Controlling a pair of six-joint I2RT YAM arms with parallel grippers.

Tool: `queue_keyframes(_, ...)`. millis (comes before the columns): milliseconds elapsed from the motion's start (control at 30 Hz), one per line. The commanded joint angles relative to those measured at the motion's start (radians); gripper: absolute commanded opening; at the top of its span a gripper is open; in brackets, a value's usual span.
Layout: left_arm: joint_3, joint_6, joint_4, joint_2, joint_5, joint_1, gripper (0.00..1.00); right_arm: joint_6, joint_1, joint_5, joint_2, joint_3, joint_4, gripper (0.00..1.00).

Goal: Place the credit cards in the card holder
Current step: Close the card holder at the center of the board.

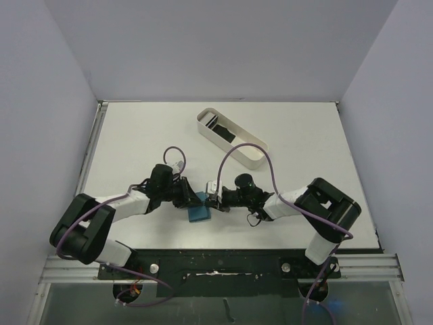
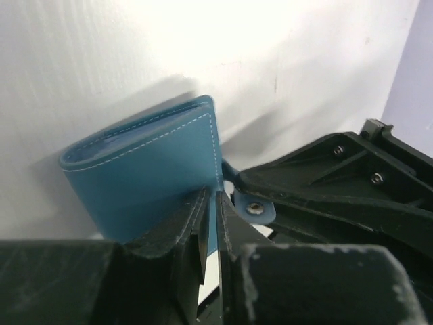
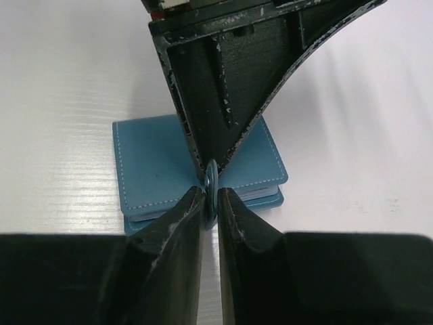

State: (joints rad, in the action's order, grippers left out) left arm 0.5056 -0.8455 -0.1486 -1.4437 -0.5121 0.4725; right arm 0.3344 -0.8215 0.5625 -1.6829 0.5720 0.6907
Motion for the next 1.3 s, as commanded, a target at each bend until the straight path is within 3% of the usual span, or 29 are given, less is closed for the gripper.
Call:
queue_keyframes(0, 0.032, 0.036, 0.017, 0.009, 0.098, 0.005, 0.09, 0.034, 0.0, 0.038, 0.033, 0.006, 0.03, 0.2)
queue_keyframes(100, 0.047, 0.042, 0.061, 0.07, 0.127, 0.005, 0.09, -0.033, 0.011, 0.031, 0.064, 0.023, -0.02, 0.35)
queue_keyframes(233, 0.07, 0.081, 0.141, 0.159, 0.189, 0.002, 0.13, -0.197, 0.03, 0.066, 0.13, 0.037, -0.069, 0.44)
queue_keyframes(500, 0.112, 0.184, 0.293, 0.196, 0.297, 0.001, 0.18, -0.68, 0.036, -0.155, 0.245, 0.031, -0.138, 0.46)
queue_keyframes(667, 0.066, 0.164, 0.214, 0.161, 0.224, 0.022, 0.18, -0.905, 0.027, -0.27, 0.24, 0.126, -0.375, 0.47)
queue_keyframes(833, 0.057, 0.165, 0.201, 0.092, 0.242, 0.043, 0.16, -1.189, 0.044, -0.342, 0.218, 0.124, -0.465, 0.47)
queue_keyframes(1067, 0.048, 0.176, 0.202, 0.054, 0.281, 0.073, 0.14, -1.316, 0.036, -0.301, 0.139, 0.133, -0.439, 0.47)
queue_keyframes(1267, 0.011, 0.134, 0.168, 0.075, 0.293, 0.077, 0.14, -1.345, 0.019, -0.272, 0.06, 0.161, -0.41, 0.39)
